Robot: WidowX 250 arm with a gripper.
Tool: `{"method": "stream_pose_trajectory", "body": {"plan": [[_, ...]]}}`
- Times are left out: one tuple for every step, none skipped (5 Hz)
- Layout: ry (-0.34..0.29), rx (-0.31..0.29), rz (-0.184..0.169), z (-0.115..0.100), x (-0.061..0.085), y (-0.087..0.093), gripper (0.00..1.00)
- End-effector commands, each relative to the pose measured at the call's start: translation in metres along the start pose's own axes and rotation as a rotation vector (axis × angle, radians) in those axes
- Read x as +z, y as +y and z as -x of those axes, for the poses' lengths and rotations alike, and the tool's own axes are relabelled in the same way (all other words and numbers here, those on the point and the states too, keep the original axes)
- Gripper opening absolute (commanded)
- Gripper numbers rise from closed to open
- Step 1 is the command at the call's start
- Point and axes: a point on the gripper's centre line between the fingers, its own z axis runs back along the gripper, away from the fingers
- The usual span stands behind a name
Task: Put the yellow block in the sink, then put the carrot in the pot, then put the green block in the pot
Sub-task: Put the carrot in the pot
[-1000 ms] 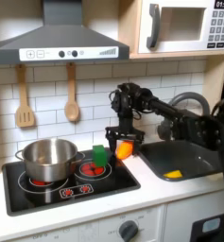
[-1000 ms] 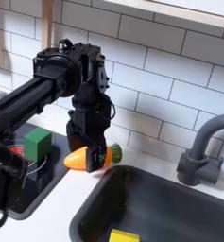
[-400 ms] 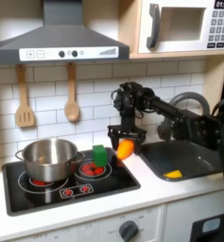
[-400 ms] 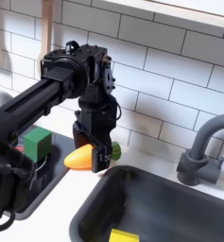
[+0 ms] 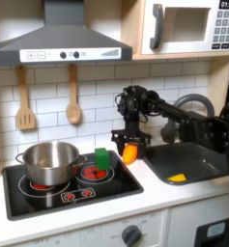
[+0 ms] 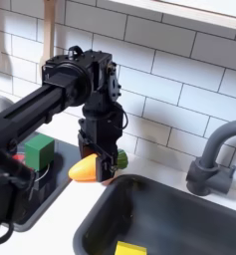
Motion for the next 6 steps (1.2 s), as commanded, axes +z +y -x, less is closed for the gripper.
{"method": "stream_pose_trajectory", "body": {"plan": [[-0.04,0.004,0.003,0.013,0.022,-0.01,0.0],[-0.061,0.023,-0.002,0.022,0.043,-0.016,0.0],[-0.061,0.062,-0.009,0.037,0.064,-0.014,0.0],[-0.105,0.285,0.021,0.064,0.084,0.008,0.0],[-0.132,0.425,0.016,0.081,0.09,0.025,0.0],[-0.161,0.693,0.05,0.1,0.093,0.039,0.0]]}}
